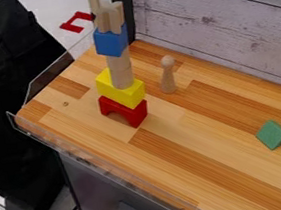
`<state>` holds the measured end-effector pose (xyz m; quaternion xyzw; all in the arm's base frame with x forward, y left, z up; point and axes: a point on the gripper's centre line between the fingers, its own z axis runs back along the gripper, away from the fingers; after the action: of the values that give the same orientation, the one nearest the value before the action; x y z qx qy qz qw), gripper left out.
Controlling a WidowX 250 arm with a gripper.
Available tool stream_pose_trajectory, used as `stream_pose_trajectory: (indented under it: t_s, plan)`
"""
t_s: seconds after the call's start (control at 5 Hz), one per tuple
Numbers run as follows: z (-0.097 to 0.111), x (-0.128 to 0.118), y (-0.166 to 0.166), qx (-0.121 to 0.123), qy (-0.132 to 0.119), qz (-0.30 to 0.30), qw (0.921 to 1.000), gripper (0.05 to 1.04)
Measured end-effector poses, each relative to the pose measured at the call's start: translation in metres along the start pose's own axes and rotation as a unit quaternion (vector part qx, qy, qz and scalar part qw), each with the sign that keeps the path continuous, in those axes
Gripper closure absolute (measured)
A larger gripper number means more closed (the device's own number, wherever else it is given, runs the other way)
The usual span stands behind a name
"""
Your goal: Remove the objet in the bleu cube
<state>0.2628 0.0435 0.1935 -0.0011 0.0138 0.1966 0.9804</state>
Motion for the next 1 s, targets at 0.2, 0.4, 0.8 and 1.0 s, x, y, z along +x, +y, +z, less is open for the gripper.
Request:
stream_pose_trajectory:
  t_s: [0.2, 0.4, 0.8, 1.0]
  plan:
    - [-0.010, 0.003, 0.003, -0.016, 0.015, 0.009, 0.9997, 0.086]
    - [-0.017, 0.005, 0.003, -0.014, 0.026, 0.005, 0.9995, 0.086]
    - [-0.032, 0.009, 0.001, -0.008, 0.055, -0.004, 0.9985, 0.086]
    - [-0.037, 0.009, 0.000, -0.011, 0.065, -0.005, 0.9978, 0.138]
